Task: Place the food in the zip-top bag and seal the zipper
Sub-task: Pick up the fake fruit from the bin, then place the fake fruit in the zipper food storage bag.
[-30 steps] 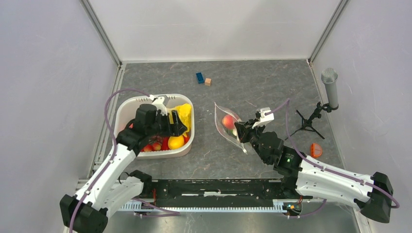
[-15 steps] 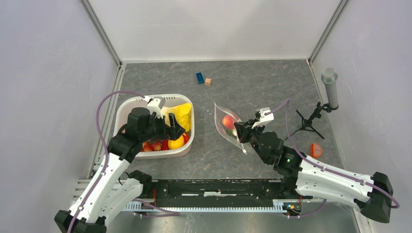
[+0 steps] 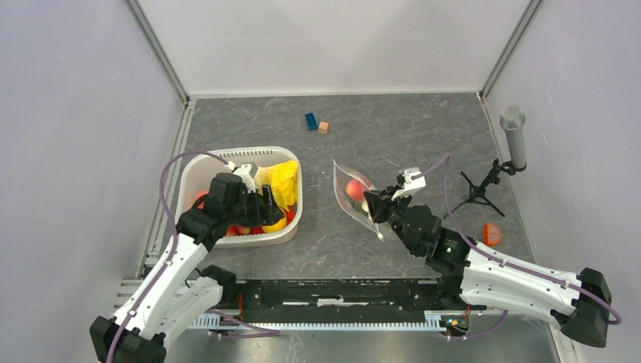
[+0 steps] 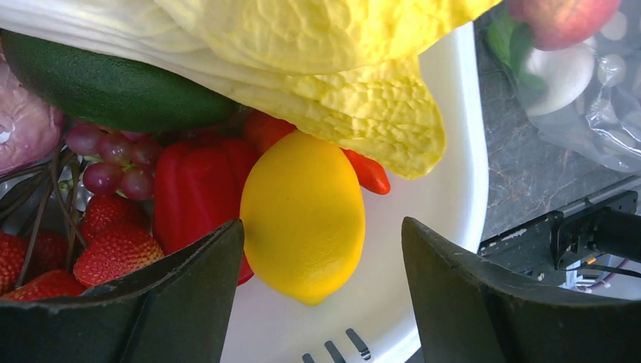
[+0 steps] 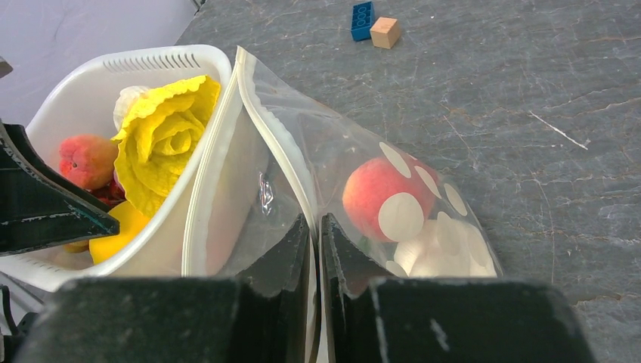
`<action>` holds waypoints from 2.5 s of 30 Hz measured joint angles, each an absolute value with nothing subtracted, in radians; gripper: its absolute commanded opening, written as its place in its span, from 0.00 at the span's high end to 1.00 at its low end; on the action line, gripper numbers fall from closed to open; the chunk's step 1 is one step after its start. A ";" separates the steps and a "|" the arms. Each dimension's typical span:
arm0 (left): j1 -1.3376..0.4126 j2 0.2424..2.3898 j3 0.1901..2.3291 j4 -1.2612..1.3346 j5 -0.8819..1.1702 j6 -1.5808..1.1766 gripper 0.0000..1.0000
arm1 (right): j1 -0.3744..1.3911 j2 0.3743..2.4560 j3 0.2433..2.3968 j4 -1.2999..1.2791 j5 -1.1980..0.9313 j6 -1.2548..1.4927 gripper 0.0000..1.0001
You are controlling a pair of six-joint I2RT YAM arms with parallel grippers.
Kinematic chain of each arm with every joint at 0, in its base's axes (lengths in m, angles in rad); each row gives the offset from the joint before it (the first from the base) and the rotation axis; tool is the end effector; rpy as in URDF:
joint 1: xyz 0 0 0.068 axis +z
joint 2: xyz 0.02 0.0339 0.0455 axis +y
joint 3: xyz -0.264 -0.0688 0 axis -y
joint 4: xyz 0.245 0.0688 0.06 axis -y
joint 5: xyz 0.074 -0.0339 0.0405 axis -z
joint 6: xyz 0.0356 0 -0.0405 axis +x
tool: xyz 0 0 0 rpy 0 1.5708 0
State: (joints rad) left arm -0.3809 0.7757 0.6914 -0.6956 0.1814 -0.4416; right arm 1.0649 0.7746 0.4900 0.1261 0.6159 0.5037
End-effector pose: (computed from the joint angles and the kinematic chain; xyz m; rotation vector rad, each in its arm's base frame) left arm 0.1445 -0.0648 0.2609 0.0184 2.4193 -0.6050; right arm 0.1077 0.1519 0.2707 -0.0274 1.7410 0.6339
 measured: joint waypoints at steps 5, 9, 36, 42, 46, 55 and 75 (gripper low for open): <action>-0.384 0.825 0.681 -0.694 0.161 -0.450 0.22 | 1.065 0.780 0.490 0.126 0.606 0.504 0.85; -0.404 0.884 0.678 -0.695 0.147 -0.451 0.26 | 1.065 0.780 0.490 0.126 0.606 0.504 0.85; -0.432 0.636 0.781 -0.579 0.290 -0.480 0.57 | 1.065 0.781 0.490 0.126 0.602 0.504 0.85; -0.449 0.647 0.660 -0.222 0.480 -0.666 0.54 | 1.065 0.787 0.490 0.127 0.588 0.504 0.85; -0.531 0.716 0.649 -0.080 0.495 -0.726 0.52 | 1.065 0.794 0.490 0.128 0.569 0.503 0.85; -0.791 0.970 0.741 0.014 0.383 -0.728 0.50 | 1.065 0.793 0.501 0.137 0.518 0.492 0.87; -0.888 1.129 0.844 -0.020 0.129 -0.721 0.47 | 1.065 0.717 0.511 0.104 0.537 0.467 0.90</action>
